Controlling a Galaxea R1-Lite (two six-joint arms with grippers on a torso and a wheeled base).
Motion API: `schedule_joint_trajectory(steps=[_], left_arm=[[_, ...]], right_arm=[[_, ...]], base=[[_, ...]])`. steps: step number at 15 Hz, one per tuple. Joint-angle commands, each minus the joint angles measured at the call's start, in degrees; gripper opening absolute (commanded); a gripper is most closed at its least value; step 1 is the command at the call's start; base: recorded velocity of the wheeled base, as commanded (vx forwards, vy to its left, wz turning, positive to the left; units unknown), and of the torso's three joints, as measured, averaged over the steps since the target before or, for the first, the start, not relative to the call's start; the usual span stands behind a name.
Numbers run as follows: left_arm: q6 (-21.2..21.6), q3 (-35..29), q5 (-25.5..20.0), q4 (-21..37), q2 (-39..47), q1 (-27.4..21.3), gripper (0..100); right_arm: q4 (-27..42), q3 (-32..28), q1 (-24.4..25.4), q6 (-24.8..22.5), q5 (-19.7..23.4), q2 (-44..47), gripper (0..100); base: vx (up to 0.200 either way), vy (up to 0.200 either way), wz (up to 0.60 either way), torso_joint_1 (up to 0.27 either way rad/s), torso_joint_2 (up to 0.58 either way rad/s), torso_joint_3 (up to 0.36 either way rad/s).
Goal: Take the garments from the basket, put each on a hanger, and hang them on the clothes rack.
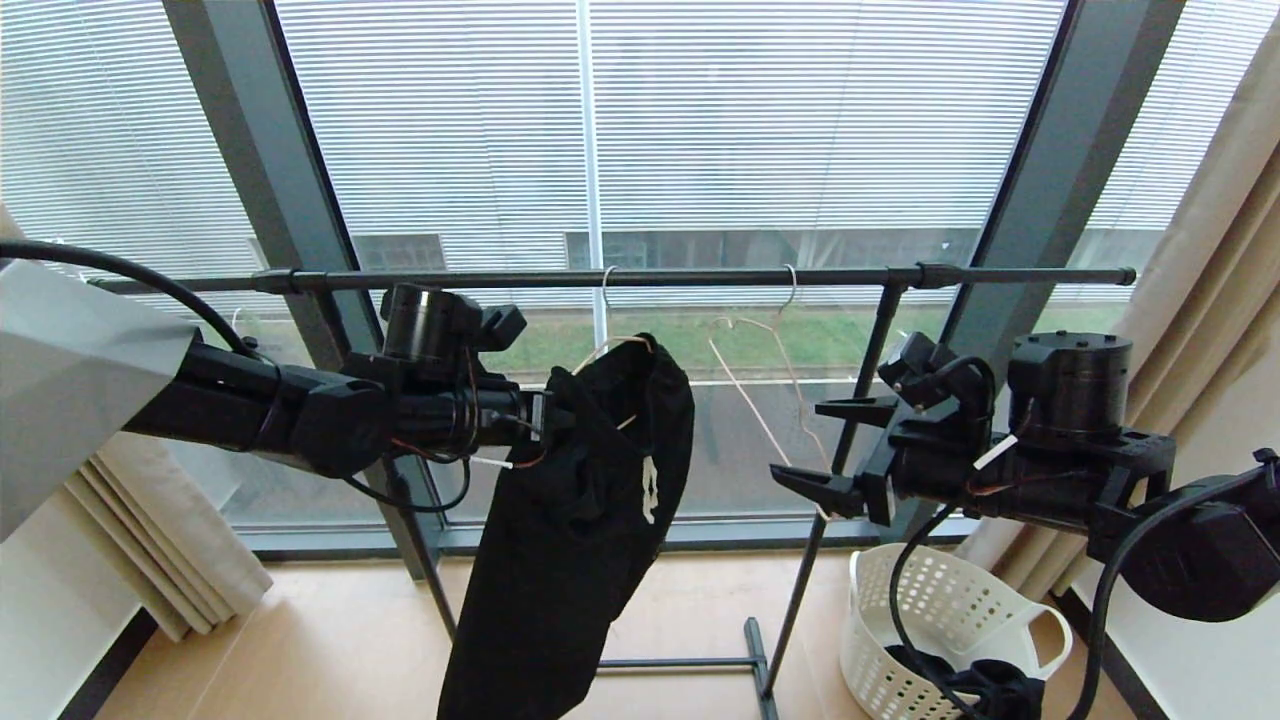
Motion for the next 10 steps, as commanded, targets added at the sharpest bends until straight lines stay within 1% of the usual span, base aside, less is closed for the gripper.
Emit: schedule_joint_trajectory(steps=[1, 3, 4, 6, 7, 8, 10], left_arm=[[-0.03, 0.16, 0.01, 0.16, -0.15, -0.01, 100], [0.06, 4.73, 0.62, 0.34, -5.87, -0.37, 100], [0.23, 9.12, 0.62, 0.34, -9.47, -0.89, 100], [0.41, 14.22, 0.80, 0.25, -13.60, -1.60, 100], [0.41, 20.46, 2.38, 0.16, -18.96, -2.21, 100], [0.50, 25.91, 3.35, 0.16, -23.97, -2.74, 100], [0.58, 34.79, 3.79, 0.25, -33.02, -3.35, 100]], right_arm=[[-0.02, 0.05, 0.03, -0.04, 0.03, 0.03, 100], [-0.02, 0.66, 0.03, -0.04, 0.03, -0.41, 100], [-0.02, 1.19, 0.12, -0.04, -0.05, -0.76, 100], [-0.02, 1.37, 0.12, -0.13, -1.55, -2.17, 100], [-0.11, 1.72, 0.03, -0.13, -4.27, -6.04, 100], [-0.02, 3.21, -0.23, -0.04, -7.44, -12.36, 100], [0.68, 7.17, -2.08, -0.13, -14.12, -22.38, 100]], base=[[0.000, 0.000, 0.00, 0.000, 0.00, 0.000], [0.000, 0.000, 0.00, 0.000, 0.00, 0.000], [0.000, 0.000, 0.00, 0.000, 0.00, 0.000], [0.000, 0.000, 0.00, 0.000, 0.00, 0.000], [0.000, 0.000, 0.00, 0.000, 0.00, 0.000], [0.000, 0.000, 0.00, 0.000, 0.00, 0.000], [0.000, 0.000, 0.00, 0.000, 0.00, 0.000]])
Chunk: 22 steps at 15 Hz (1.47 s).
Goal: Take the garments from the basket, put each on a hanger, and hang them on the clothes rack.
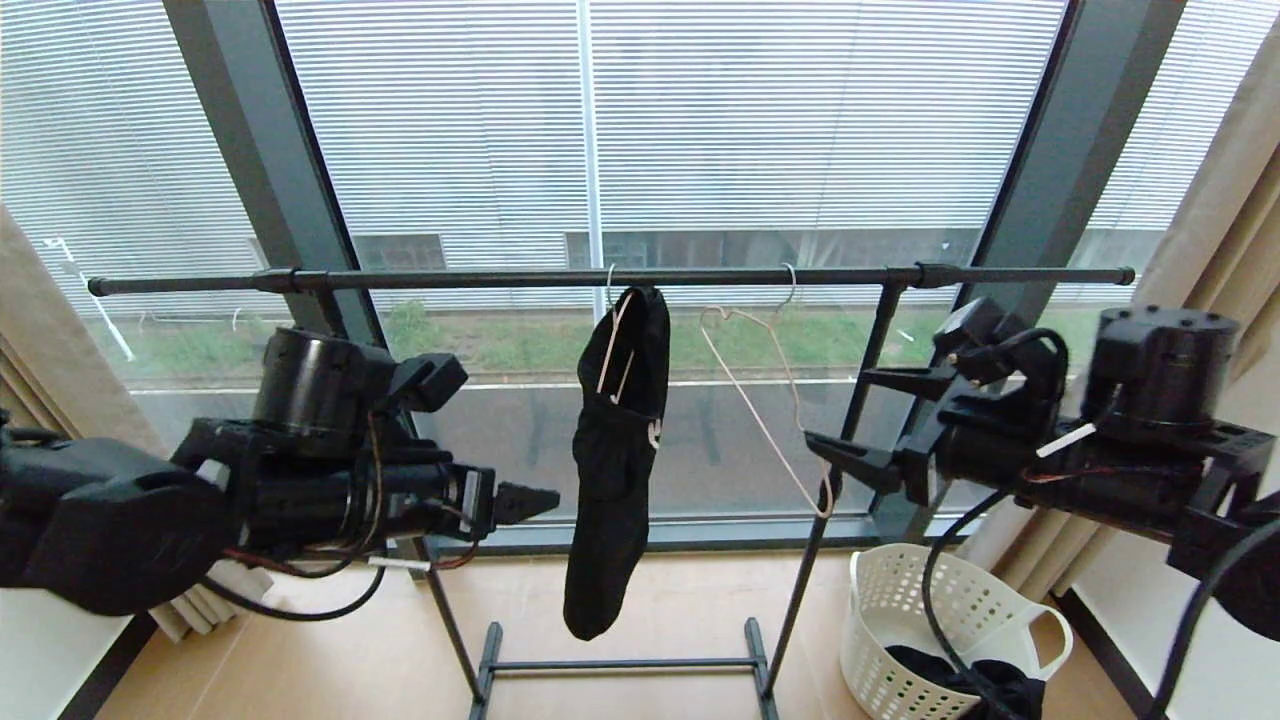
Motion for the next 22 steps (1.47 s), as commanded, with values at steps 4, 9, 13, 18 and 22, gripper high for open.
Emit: schedule_joint_trajectory(steps=[4, 9, 13, 18, 22], left_arm=[[0.80, 26.53, 5.13, 0.12, -30.52, -1.36, 100], [0.62, 42.79, 12.69, 2.32, -53.02, -1.72, 100], [0.27, 42.79, 12.51, 16.99, -70.68, -1.36, 100], [3.44, 41.91, 14.10, 19.54, -79.39, 5.40, 100], [8.62, 42.44, 13.74, 19.54, -85.01, 12.52, 100]], right_arm=[[0.48, 24.15, -1.54, -0.22, -16.72, -27.91, 100], [10.76, 38.91, 2.77, -2.41, -34.21, -51.64, 100], [36.25, 38.12, 2.59, -4.70, -34.21, -75.11, 100], [40.55, 37.86, -7.08, -3.20, -34.03, -88.91, 100], [42.93, 37.68, -15.25, 3.91, -28.85, -91.81, 100]], base=[[0.000, 0.000, 0.00, 0.000, 0.00, 0.000], [0.000, 0.000, 0.00, 0.000, 0.00, 0.000], [0.000, 0.000, 0.00, 0.000, 0.00, 0.000], [0.000, 0.000, 0.00, 0.000, 0.00, 0.000], [0.000, 0.000, 0.00, 0.000, 0.00, 0.000]])
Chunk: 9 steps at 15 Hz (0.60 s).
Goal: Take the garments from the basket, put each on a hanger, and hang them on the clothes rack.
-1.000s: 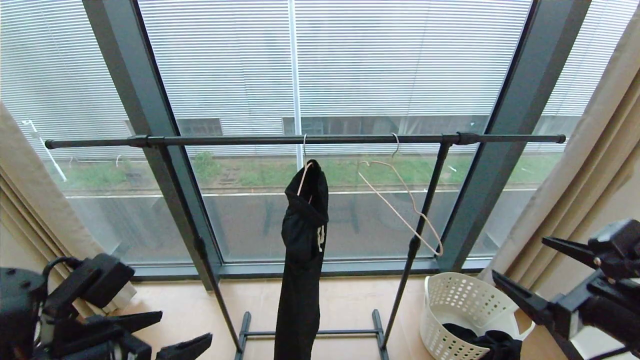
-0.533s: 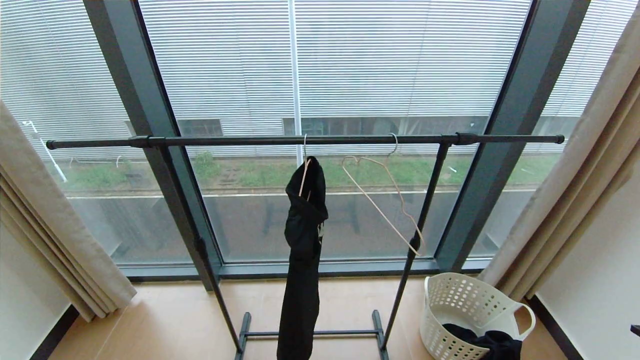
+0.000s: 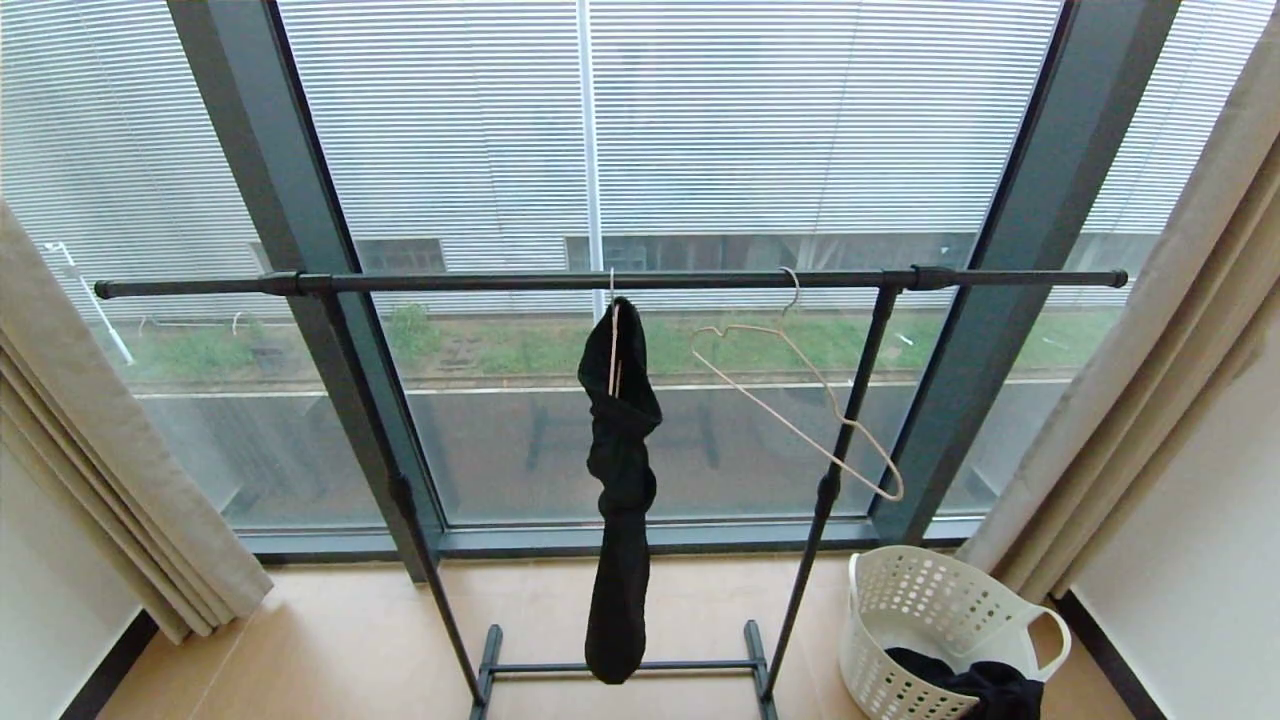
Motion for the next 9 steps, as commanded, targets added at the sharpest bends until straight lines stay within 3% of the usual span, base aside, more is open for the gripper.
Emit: schedule_joint_trajectory(steps=[1, 3, 5, 7, 8, 9], left_arm=[[3.71, 0.42, 0.17, 0.08, -6.73, 3.15, 100], [7.66, 0.51, 0.96, 1.13, -10.15, 7.98, 100], [8.63, 0.51, 0.61, 1.13, -13.05, 13.78, 100], [8.45, 0.51, 0.79, 0.96, -13.32, 13.69, 100], [8.10, 0.51, -0.62, 1.13, -15.95, 11.93, 100], [8.19, 0.51, -4.75, 1.13, -16.48, 11.41, 100]], right_arm=[[1.69, -0.62, -3.76, 2.16, 5.24, -4.42, 100], [2.13, -0.79, -6.04, 2.25, 5.24, -5.74, 100], [1.95, -0.79, -5.60, 2.86, 4.98, -6.88, 100], [2.21, -0.88, -5.60, 3.30, 5.94, -6.88, 100], [2.57, -0.97, -5.60, 4.00, 10.87, -6.97, 100], [2.74, -1.23, -5.60, 4.00, 12.89, -6.97, 100]], base=[[0.000, 0.000, 0.00, 0.000, 0.00, 0.000], [0.000, 0.000, 0.00, 0.000, 0.00, 0.000], [0.000, 0.000, 0.00, 0.000, 0.00, 0.000], [0.000, 0.000, 0.00, 0.000, 0.00, 0.000], [0.000, 0.000, 0.00, 0.000, 0.00, 0.000], [0.000, 0.000, 0.00, 0.000, 0.00, 0.000]])
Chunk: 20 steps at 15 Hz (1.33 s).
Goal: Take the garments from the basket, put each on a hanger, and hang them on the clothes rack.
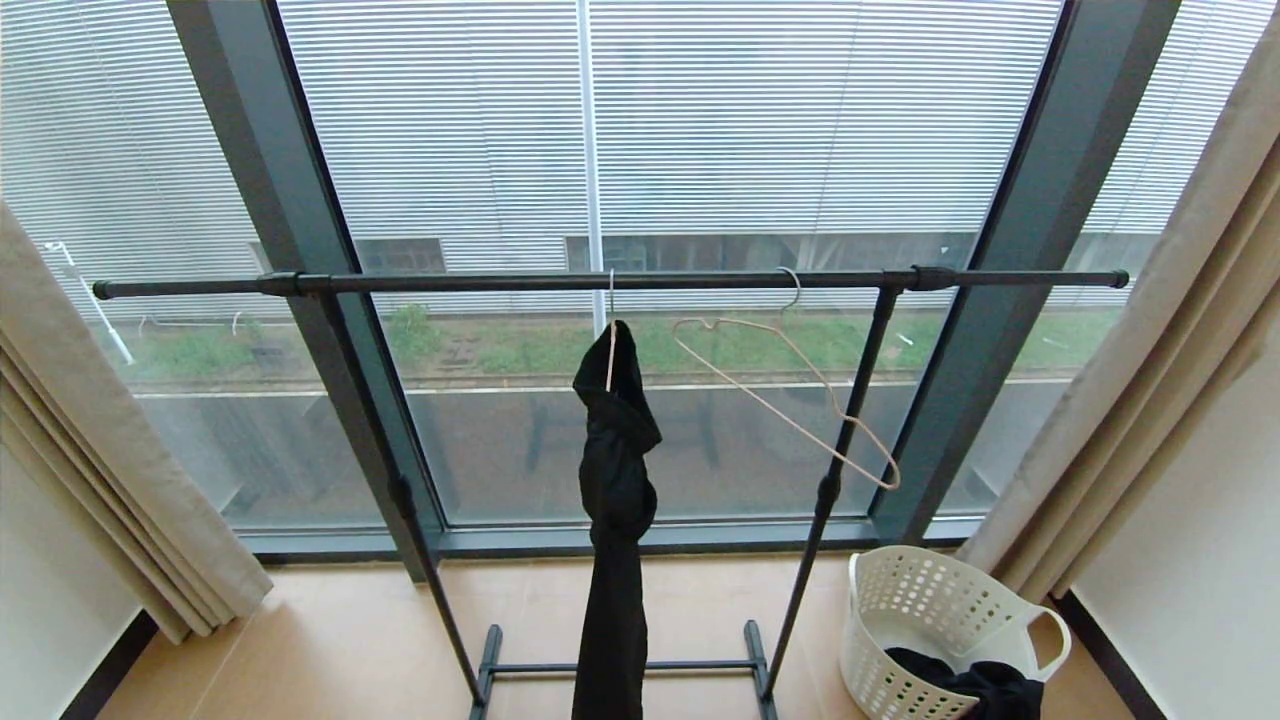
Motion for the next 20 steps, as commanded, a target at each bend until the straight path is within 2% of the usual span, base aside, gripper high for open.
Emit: schedule_joint_trajectory(steps=[1, 3, 6, 7, 8, 11, 14, 16, 20], left_arm=[[-0.08, -0.02, -6.30, 0.10, -2.55, -1.04, 100], [-0.34, 0.16, -6.91, -0.17, -2.63, -0.95, 100], [-1.22, 0.16, -6.47, -0.08, -2.37, -0.69, 100], [-1.66, 1.13, -1.81, -1.31, -2.55, -0.60, 100], [-3.59, 2.80, 0.30, -5.88, -2.63, -0.60, 100], [-5.79, 3.06, -0.67, -10.45, -2.63, -0.69, 100], [-5.61, 2.97, -4.01, -6.32, -1.31, -1.30, 100], [-5.61, 2.97, -3.92, -6.41, 0.00, -2.01, 100], [-5.70, 2.97, -3.57, -6.41, -2.63, -0.86, 100]], right_arm=[[0.46, -0.33, -0.02, 0.38, 1.21, -0.05, 100], [0.64, 0.37, 0.33, 3.02, 2.97, 0.13, 100], [0.55, 0.46, 0.68, 3.11, 3.14, -0.05, 100], [0.37, 0.54, 0.68, 3.37, 3.05, -0.05, 100], [0.37, 0.54, 0.68, 3.72, 2.70, -0.05, 100], [0.37, 0.54, 0.68, 3.72, 2.70, -0.05, 100], [0.37, 0.54, 0.68, 3.72, 2.61, -0.05, 100], [0.37, 0.54, 0.68, 3.81, 2.61, -0.05, 100], [0.37, 0.54, 0.68, 4.16, 2.44, -0.05, 100]], base=[[0.000, 0.000, 0.00, 0.000, 0.00, 0.000], [0.000, 0.000, 0.00, 0.000, 0.00, 0.000], [0.000, 0.000, 0.00, 0.000, 0.00, 0.000], [0.000, 0.000, 0.00, 0.000, 0.00, 0.000], [0.000, 0.000, 0.00, 0.000, 0.00, 0.000], [0.000, 0.000, 0.00, 0.000, 0.00, 0.000], [0.000, 0.000, 0.00, 0.000, 0.00, 0.000], [0.000, 0.000, 0.00, 0.000, 0.00, 0.000], [0.000, 0.000, 0.00, 0.000, 0.00, 0.000]])
